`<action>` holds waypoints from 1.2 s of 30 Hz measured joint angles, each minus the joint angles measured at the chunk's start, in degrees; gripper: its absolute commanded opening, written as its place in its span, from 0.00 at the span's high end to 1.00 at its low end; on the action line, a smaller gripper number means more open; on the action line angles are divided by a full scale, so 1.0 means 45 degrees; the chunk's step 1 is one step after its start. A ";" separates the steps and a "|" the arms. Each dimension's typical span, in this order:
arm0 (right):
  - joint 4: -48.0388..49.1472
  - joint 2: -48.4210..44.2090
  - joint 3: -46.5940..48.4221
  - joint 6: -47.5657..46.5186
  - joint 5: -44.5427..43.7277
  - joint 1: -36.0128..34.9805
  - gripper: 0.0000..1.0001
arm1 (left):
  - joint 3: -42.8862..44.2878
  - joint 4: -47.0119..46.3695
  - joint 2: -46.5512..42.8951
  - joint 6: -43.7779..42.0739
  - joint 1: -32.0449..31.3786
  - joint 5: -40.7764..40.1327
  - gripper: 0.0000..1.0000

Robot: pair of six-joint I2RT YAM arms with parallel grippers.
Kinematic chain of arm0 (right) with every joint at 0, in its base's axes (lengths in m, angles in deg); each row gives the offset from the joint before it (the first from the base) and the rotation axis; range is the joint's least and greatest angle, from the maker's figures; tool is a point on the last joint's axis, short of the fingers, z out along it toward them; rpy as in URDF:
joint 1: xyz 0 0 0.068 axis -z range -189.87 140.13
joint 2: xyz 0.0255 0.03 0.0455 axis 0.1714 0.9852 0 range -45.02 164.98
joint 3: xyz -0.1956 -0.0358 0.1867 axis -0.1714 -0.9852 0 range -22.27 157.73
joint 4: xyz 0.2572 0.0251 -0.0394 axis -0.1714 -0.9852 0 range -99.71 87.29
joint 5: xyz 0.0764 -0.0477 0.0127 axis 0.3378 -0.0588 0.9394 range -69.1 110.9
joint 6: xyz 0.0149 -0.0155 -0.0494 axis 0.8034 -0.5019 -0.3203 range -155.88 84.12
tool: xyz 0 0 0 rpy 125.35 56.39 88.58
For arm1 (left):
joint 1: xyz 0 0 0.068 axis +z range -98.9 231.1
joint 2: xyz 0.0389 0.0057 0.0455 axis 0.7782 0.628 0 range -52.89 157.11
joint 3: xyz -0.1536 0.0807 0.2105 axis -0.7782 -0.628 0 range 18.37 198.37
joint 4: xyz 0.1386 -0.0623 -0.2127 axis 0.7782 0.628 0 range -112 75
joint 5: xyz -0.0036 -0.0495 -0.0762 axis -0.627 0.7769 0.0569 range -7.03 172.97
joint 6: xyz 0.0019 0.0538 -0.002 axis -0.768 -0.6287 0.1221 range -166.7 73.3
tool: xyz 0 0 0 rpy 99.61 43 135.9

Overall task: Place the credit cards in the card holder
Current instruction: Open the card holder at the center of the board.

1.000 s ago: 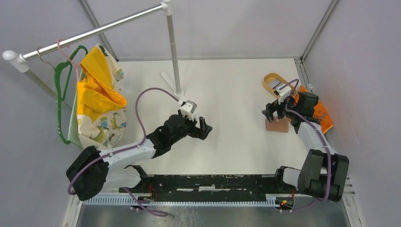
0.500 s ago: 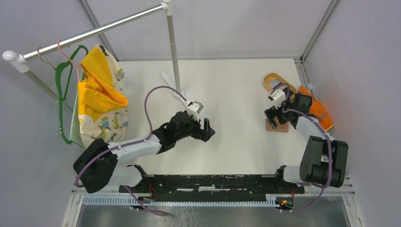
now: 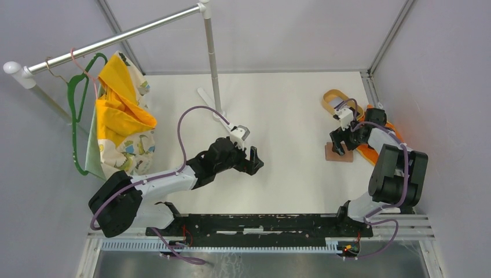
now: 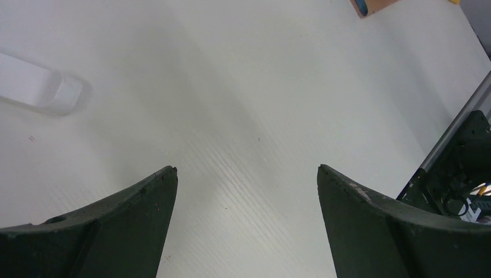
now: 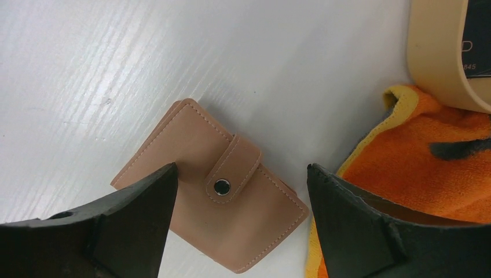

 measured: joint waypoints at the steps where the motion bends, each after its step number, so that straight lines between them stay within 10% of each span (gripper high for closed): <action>1: -0.0117 0.0107 0.0078 -0.0019 0.0121 0.0039 0.20 | 0.0000 0.0005 -0.0034 0.0000 -0.0010 0.0000 0.05; 16: -0.1564 -0.0413 -0.0680 -0.0957 0.1914 -0.2239 0.60 | 0.0000 -0.0063 -0.0199 0.0000 -0.0063 0.0282 0.19; 27: -0.2744 -0.0763 -0.1030 -0.1991 0.3939 -0.8082 0.28 | -0.0505 -0.1695 0.0714 0.0053 -0.0063 0.1384 0.21; 31: -0.2555 -0.2827 -0.1341 -0.2482 0.3959 -0.8204 0.02 | -0.1617 -0.3687 0.0695 0.1020 -0.0068 0.1758 0.24; 36: -0.1724 -0.5965 -0.2414 -0.3317 0.3245 -0.8160 0.02 | -0.3322 -0.6101 0.0865 0.3079 -0.0068 0.2016 0.37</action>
